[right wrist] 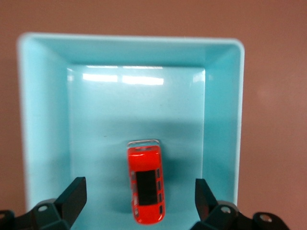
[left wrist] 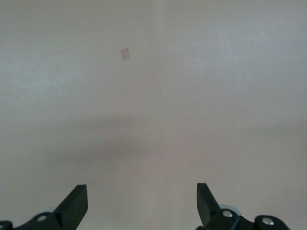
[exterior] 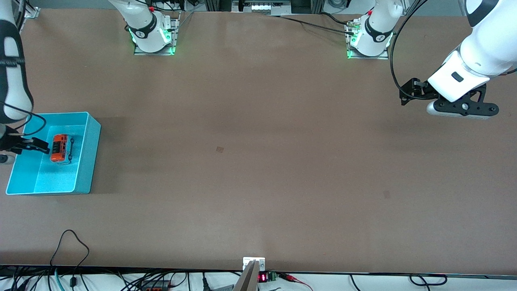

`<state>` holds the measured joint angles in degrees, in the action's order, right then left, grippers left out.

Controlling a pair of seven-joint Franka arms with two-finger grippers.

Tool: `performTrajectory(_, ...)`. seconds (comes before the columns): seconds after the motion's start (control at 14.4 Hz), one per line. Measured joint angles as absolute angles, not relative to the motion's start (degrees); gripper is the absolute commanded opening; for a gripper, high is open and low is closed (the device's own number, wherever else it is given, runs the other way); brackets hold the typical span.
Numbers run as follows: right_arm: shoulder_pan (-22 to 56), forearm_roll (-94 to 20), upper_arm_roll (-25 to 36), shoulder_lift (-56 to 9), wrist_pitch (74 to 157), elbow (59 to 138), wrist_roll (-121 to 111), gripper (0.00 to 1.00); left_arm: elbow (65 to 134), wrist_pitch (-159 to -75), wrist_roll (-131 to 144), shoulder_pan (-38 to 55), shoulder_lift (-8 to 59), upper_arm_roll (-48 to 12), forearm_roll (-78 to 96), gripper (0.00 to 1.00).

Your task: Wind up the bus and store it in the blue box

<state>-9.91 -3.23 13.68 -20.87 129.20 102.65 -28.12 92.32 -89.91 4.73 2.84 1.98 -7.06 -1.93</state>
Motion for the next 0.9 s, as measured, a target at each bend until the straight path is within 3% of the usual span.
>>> performTrajectory(0.49, -8.32, -3.25, 10.87, -5.45, 112.82, 101.64, -25.0, 1.0, 92.3, -89.91, 4.73, 2.84, 1.98, -7.06, -1.93, 1.0)
performTrajectory(0.9, -7.9, -1.11, 1.04, -2.11, 92.27, 91.44, -9.22, 1.0, 92.29, -89.91, 4.73, 2.84, 1.98, -7.06, -1.93, 1.0)
